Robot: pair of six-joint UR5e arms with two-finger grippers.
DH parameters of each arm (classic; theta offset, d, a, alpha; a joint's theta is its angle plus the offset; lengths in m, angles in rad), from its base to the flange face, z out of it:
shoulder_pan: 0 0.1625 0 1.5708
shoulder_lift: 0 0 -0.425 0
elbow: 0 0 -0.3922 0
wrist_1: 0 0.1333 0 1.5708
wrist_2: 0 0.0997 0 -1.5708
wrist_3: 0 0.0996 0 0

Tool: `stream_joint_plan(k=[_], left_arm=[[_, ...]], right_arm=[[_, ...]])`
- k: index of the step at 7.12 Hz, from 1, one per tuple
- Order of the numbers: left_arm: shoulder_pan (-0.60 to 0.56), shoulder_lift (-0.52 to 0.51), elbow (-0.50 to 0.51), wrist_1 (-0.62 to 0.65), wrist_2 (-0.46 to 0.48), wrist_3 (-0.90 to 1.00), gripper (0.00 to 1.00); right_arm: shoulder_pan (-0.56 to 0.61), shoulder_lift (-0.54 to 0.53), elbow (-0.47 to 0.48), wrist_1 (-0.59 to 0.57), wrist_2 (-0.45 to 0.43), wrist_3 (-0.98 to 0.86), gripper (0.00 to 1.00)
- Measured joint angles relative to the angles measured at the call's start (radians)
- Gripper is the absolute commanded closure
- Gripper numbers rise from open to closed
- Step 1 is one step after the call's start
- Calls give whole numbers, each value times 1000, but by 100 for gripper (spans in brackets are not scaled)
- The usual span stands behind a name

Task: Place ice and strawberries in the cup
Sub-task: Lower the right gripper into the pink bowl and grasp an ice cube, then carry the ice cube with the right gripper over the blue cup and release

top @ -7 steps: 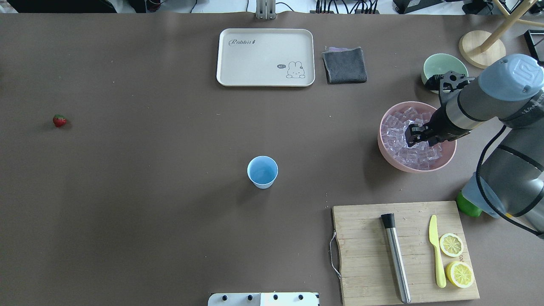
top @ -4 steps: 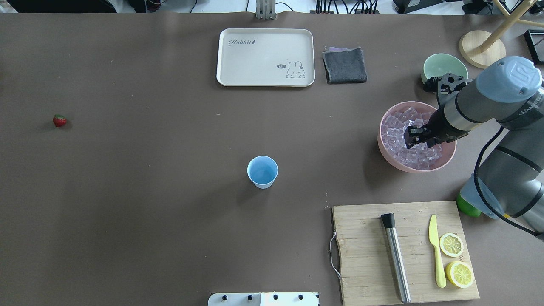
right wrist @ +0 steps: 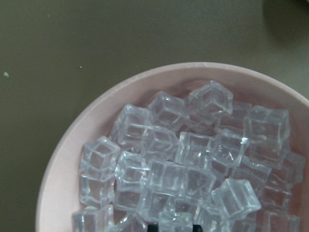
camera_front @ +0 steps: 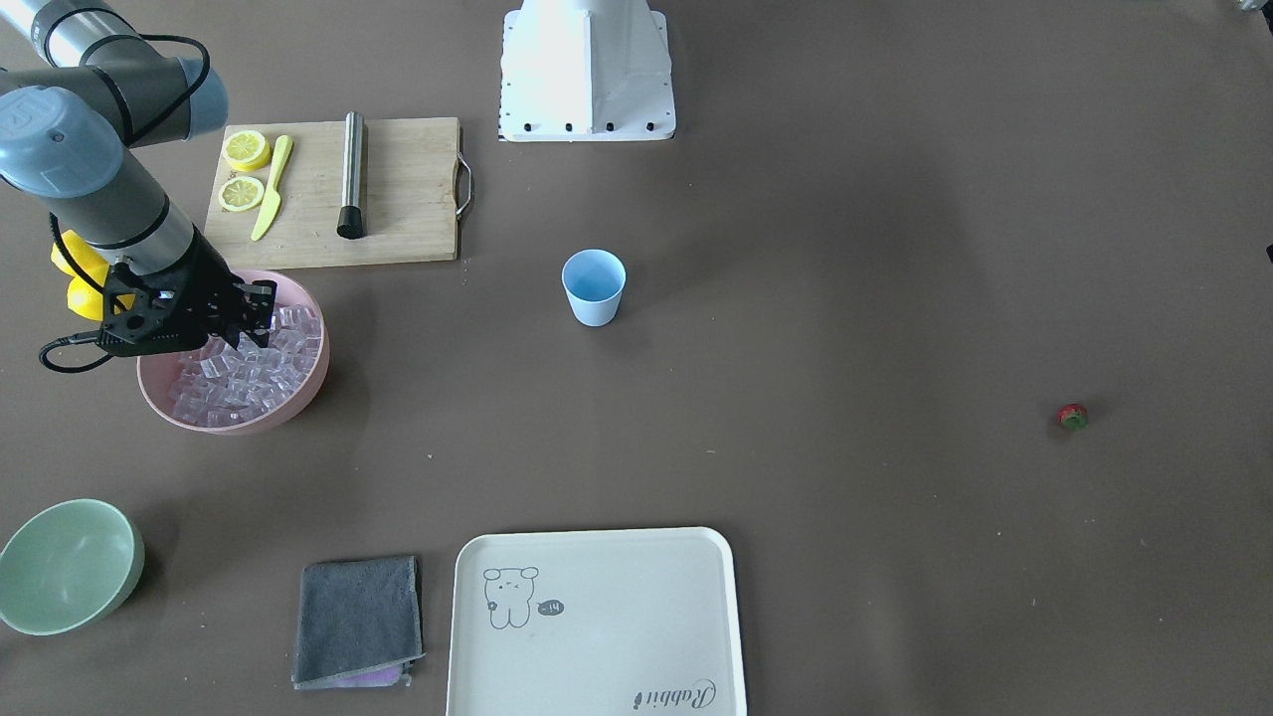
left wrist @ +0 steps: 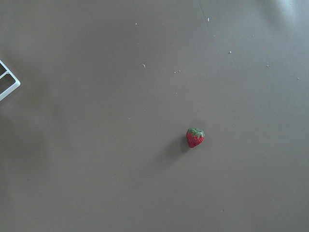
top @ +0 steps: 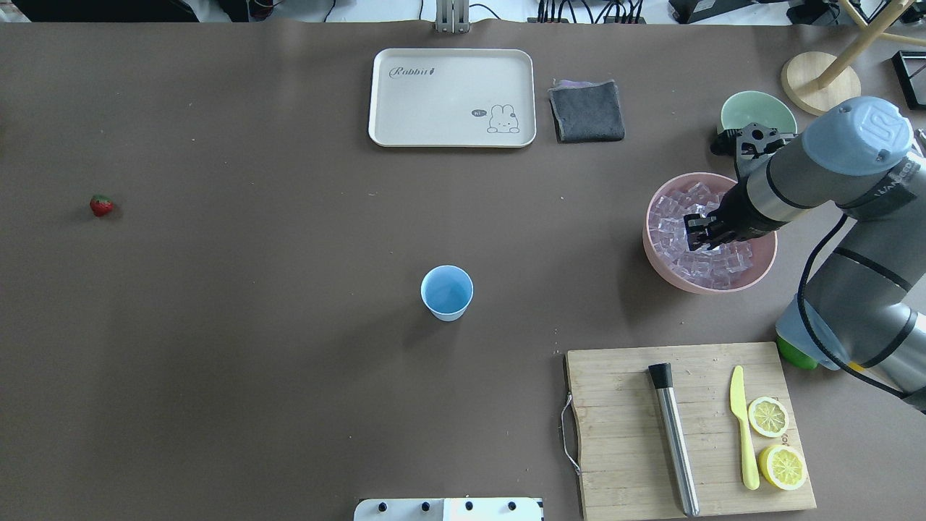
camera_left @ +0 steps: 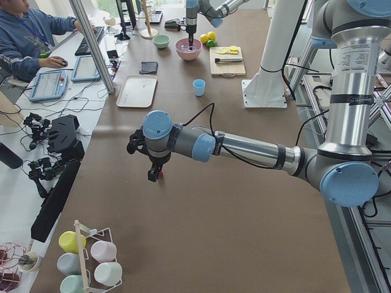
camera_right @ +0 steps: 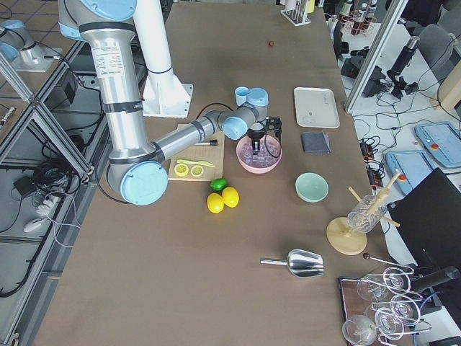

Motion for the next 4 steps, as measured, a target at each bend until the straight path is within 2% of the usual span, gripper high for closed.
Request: stream_joint_plan(k=[2, 4], left_arm=[[1, 1, 1, 0, 0, 0, 2], [1, 3, 1, 0, 0, 0, 2]], right_arm=[[8, 36, 52, -65, 6, 29, 100], [-18, 169, 63, -169, -4, 169, 100]])
